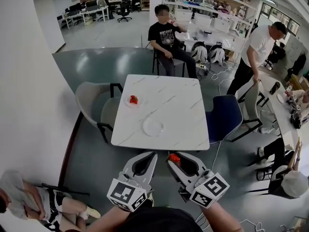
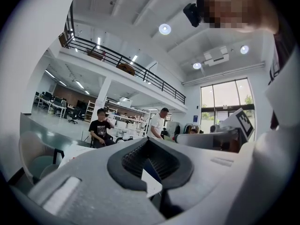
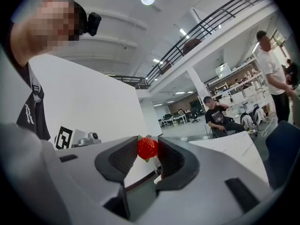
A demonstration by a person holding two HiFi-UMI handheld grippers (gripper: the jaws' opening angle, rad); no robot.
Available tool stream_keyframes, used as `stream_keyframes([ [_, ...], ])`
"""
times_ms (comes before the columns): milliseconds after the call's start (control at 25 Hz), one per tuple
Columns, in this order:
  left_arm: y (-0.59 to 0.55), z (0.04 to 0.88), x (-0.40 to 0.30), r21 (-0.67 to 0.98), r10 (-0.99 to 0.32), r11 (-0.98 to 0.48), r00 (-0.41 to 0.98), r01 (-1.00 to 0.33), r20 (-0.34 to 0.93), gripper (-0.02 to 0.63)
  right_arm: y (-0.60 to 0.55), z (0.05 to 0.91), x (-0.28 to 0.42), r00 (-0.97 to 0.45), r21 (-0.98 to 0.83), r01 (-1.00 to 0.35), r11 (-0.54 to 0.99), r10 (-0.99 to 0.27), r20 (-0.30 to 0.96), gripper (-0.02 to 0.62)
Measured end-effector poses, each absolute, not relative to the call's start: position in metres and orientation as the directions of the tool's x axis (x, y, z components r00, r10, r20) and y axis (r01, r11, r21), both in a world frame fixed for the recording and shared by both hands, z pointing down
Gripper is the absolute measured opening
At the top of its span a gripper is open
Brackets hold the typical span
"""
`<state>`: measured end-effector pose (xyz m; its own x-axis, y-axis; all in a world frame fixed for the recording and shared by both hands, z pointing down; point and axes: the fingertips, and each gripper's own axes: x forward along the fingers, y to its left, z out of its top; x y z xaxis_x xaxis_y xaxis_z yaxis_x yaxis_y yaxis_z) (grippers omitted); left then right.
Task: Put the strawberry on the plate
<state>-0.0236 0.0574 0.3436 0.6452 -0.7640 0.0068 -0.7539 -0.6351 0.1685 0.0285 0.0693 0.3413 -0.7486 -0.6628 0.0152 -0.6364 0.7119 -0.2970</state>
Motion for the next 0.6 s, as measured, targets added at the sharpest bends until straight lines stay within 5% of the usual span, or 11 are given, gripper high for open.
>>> stream_keyframes([
  [600,-0.074,0.392,-0.065,0.182,-0.747,-0.647,0.664,-0.74,0.044,0.011,-0.065,0.392,-0.012,-0.705,-0.277,-0.701,0.657,-0.696,0.135,0.138],
])
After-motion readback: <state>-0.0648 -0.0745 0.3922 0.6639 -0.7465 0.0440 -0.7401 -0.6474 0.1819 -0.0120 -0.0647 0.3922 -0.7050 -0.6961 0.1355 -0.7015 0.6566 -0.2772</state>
